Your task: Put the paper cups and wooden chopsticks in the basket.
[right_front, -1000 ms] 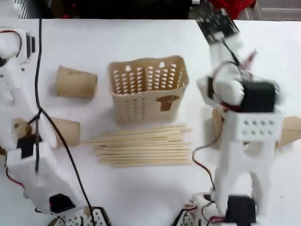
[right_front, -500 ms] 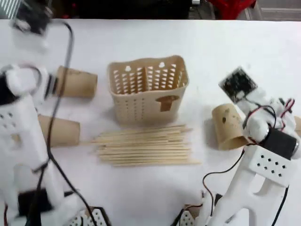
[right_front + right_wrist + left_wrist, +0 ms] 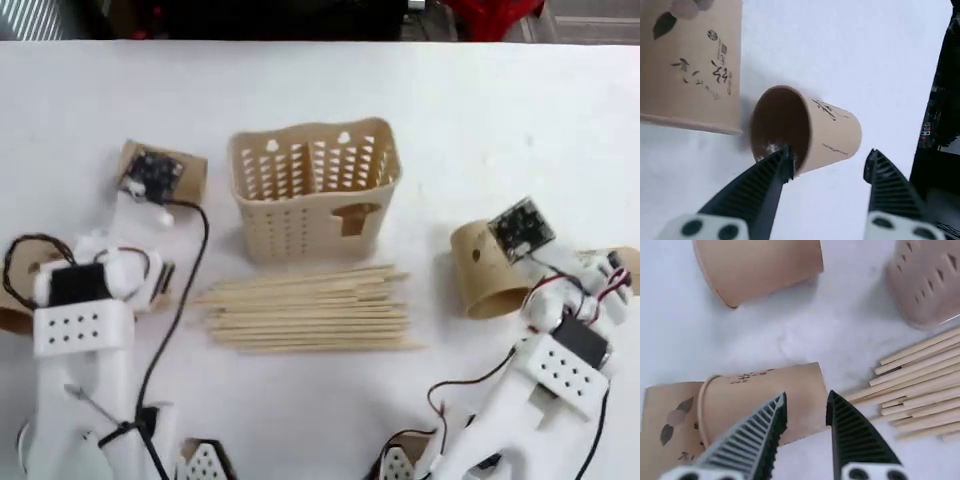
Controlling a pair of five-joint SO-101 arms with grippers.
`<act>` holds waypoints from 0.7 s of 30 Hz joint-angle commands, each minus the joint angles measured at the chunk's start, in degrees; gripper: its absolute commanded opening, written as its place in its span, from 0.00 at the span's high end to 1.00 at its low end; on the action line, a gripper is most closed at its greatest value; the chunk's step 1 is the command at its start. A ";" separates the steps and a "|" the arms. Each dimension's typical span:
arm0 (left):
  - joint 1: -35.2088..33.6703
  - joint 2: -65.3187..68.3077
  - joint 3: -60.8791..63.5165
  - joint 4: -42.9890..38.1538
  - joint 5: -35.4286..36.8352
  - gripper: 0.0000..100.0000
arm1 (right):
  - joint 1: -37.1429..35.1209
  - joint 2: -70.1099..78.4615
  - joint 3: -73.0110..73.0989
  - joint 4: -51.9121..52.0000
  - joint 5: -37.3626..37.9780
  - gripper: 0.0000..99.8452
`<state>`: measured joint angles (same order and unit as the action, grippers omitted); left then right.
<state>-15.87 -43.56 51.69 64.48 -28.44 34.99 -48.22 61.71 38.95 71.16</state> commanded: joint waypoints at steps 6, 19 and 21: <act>0.57 -1.63 8.09 -9.93 -0.35 0.85 | 1.27 -0.92 5.01 -5.58 0.35 0.71; 0.66 -1.63 12.57 -14.51 3.16 0.85 | 2.07 5.58 4.40 -12.09 0.18 0.71; 0.66 -1.63 13.27 -14.68 3.16 0.85 | 2.42 10.42 2.73 -13.85 0.18 0.71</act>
<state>-15.69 -44.26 64.18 50.51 -25.98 36.84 -42.51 67.16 28.13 71.16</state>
